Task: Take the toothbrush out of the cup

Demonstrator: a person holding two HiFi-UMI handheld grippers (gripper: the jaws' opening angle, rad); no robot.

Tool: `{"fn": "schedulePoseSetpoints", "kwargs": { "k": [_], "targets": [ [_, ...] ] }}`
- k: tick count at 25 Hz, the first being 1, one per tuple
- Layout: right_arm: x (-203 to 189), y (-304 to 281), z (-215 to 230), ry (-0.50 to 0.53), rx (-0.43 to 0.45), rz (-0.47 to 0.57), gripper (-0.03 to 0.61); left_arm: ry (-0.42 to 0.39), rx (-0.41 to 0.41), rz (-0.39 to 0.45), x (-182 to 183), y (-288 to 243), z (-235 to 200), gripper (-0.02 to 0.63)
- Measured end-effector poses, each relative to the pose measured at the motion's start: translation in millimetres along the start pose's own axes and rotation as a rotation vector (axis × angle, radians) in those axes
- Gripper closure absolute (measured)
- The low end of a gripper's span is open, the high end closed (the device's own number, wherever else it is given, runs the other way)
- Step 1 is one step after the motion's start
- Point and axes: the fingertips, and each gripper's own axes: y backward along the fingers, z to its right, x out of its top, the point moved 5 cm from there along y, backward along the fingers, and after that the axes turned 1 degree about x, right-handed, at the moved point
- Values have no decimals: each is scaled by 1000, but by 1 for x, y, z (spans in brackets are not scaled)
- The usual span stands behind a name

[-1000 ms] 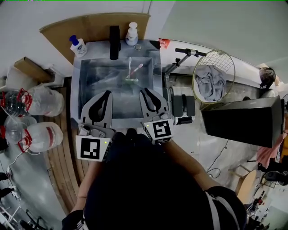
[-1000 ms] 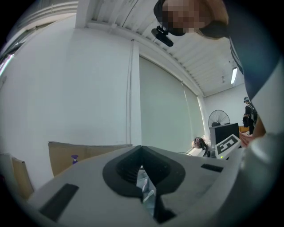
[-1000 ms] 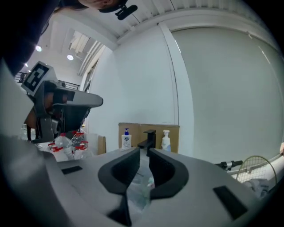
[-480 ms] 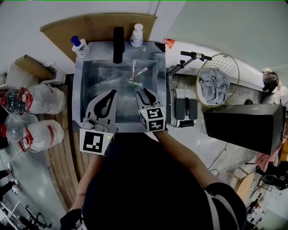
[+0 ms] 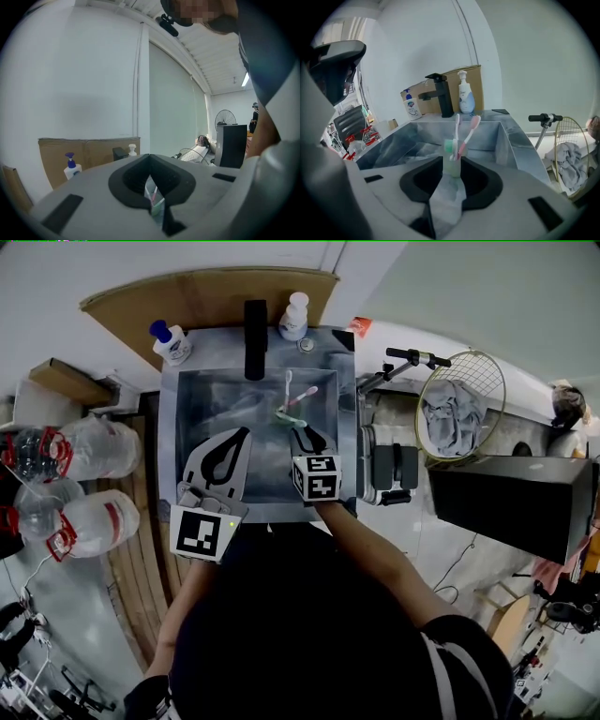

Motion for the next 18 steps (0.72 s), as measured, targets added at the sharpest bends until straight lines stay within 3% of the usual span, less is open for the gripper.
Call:
{"fn": "schedulePoseSetpoints", "kwargs": {
  "k": [12, 18],
  "targets": [
    [3, -21, -1, -26, -23, 42, 516, 6, -52, -70, -19, -18, -12, 594],
    [12, -15, -5, 47, -10, 51, 534, 6, -63, -78, -20, -18, -17, 594]
  ]
}}
